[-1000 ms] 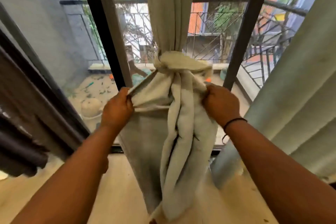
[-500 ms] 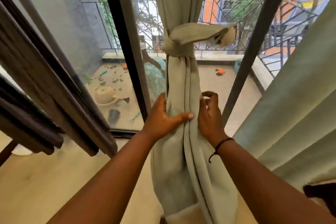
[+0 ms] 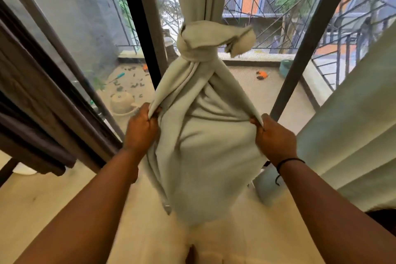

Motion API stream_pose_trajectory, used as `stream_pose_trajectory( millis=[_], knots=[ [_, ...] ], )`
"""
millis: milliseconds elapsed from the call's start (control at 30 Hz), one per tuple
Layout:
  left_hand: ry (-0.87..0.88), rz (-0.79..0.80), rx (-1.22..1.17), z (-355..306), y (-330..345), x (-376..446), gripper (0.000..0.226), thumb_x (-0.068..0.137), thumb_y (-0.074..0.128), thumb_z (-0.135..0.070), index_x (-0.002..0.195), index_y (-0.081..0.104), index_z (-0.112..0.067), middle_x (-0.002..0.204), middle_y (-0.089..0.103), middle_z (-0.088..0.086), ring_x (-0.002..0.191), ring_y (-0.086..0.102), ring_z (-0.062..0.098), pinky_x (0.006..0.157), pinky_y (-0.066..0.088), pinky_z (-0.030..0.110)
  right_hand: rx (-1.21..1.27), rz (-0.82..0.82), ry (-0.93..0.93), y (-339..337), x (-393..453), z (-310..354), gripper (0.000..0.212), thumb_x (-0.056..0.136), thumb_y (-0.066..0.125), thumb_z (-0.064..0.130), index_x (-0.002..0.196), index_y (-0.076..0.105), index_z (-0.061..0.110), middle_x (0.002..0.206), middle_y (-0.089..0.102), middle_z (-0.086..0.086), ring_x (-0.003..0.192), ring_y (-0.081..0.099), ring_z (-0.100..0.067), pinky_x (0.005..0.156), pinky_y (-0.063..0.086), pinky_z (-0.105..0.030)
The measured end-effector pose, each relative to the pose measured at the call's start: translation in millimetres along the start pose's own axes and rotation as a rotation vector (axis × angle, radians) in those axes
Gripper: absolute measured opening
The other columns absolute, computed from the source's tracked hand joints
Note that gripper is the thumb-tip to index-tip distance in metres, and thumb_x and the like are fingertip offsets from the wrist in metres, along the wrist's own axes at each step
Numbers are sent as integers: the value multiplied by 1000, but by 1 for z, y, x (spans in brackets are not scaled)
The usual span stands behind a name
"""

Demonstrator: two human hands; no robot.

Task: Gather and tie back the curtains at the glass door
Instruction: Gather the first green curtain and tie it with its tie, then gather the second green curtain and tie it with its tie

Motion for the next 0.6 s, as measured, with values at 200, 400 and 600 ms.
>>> stream_pose_trajectory(
  millis=[200,400,600],
  knots=[
    [14,36,155,-4,-2,26,18,96,43,-11,108,53,-3,101,61,28,92,58,42,77,44,43,-37,-5,91,0,22,-16,35,98,29,49,90,46,19,63,50,2,59,54,-28,56,38,-31],
    [21,44,72,-17,18,20,29,98,45,-25,121,51,-7,112,62,24,104,57,40,80,40,34,60,158,-15,11,32,11,51,96,22,57,112,54,19,94,67,-6,84,62,-27,66,43,-33],
    [49,95,-5,-6,47,6,44,93,48,-47,124,46,-17,117,61,10,109,57,28,85,43,28,121,351,20,51,22,33,43,97,36,47,123,41,14,116,61,-16,106,57,-35,84,47,-43]
  ],
)
Point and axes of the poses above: each hand's wrist, its own x-axis towards the middle knuckle, its own y-axis out of the palm, z = x × y, the point moved 9 cm from there along x, towards the middle knuckle
